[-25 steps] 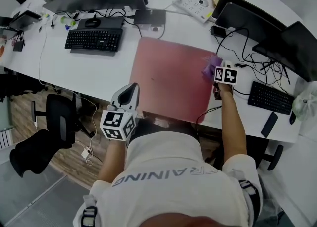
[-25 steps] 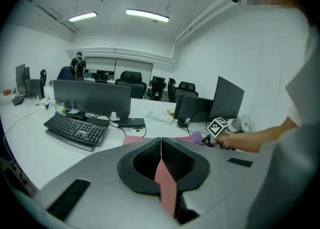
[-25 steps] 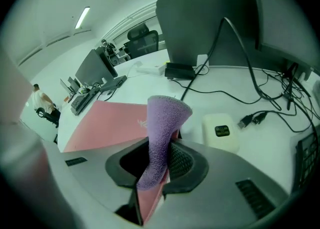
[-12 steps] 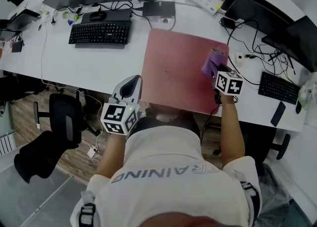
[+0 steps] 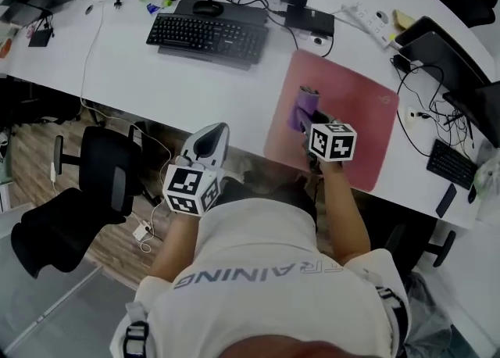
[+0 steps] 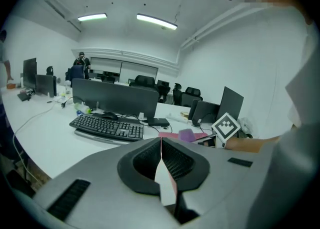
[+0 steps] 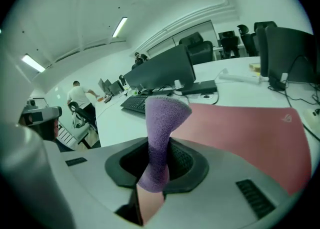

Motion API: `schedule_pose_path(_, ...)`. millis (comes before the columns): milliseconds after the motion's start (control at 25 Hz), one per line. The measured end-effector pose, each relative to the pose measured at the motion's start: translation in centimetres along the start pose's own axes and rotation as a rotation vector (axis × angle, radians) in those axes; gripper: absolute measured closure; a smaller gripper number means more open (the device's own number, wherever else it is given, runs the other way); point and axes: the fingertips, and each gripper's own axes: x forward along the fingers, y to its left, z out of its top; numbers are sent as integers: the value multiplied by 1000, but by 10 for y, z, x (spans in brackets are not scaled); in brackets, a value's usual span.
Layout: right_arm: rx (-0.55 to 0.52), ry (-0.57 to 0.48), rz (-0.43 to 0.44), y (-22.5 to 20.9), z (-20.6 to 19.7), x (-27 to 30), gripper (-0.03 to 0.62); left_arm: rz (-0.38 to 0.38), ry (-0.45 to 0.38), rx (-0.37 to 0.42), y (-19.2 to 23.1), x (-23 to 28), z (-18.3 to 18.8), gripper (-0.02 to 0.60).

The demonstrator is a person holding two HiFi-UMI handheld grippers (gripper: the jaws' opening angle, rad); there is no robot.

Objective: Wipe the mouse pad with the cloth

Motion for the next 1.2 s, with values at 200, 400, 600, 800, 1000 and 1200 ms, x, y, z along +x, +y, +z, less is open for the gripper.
schedule_pose_path(200, -33, 100, 43, 48, -20, 79, 496, 23, 13, -32, 35, -25, -16, 549)
schedule_pose_path(400, 16, 156, 29, 56, -33, 112, 496, 7, 15, -41, 42, -31, -17, 549)
schedule_pose_path(600, 48, 175, 8, 38, -51, 109, 494, -5, 23, -39, 37, -29, -18, 549)
schedule_pose_path(800, 71, 164, 9, 9, -55, 96, 493, -21, 12, -29, 17, -18, -11, 549)
schedule_pose_path(1000, 102, 169, -8, -21, -58, 73, 494, -37, 9, -23, -15, -7, -5, 549)
schedule_pose_path(1200, 134, 165, -41, -68, -62, 37, 494, -60, -1, -15, -56, 9, 3, 549)
